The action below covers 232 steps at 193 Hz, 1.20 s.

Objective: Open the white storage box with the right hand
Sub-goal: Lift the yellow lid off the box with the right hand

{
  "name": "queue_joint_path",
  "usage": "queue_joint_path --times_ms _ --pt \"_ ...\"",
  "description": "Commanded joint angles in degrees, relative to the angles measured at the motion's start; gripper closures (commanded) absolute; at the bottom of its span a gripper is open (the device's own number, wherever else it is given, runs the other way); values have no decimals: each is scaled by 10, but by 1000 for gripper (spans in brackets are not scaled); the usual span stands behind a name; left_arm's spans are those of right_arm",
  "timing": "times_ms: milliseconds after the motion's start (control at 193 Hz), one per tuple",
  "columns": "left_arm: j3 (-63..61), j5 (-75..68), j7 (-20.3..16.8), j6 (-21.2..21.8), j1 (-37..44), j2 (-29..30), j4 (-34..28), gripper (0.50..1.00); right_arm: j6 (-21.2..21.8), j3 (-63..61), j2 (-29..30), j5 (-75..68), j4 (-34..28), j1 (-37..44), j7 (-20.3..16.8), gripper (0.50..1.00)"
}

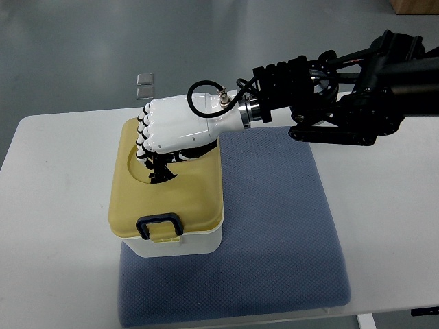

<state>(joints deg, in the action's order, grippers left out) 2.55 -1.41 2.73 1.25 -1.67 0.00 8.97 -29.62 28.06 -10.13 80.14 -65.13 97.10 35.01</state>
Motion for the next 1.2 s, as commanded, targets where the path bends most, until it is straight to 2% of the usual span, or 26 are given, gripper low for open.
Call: queue_joint_path --times_ms 0,544,876,1197 --pt "0 0 0 0 0 0 0 500 -16 -4 -1 -1 9 0 0 1000" --pt "0 0 0 0 0 0 0 500 -39 -6 -17 -3 15 -10 0 1000" --pt "0 0 0 0 0 0 0 500 -38 -45 -116 -6 16 -19 0 1000" --pt "0 0 0 0 0 0 0 500 -40 -56 -233 -3 16 -75 0 1000"
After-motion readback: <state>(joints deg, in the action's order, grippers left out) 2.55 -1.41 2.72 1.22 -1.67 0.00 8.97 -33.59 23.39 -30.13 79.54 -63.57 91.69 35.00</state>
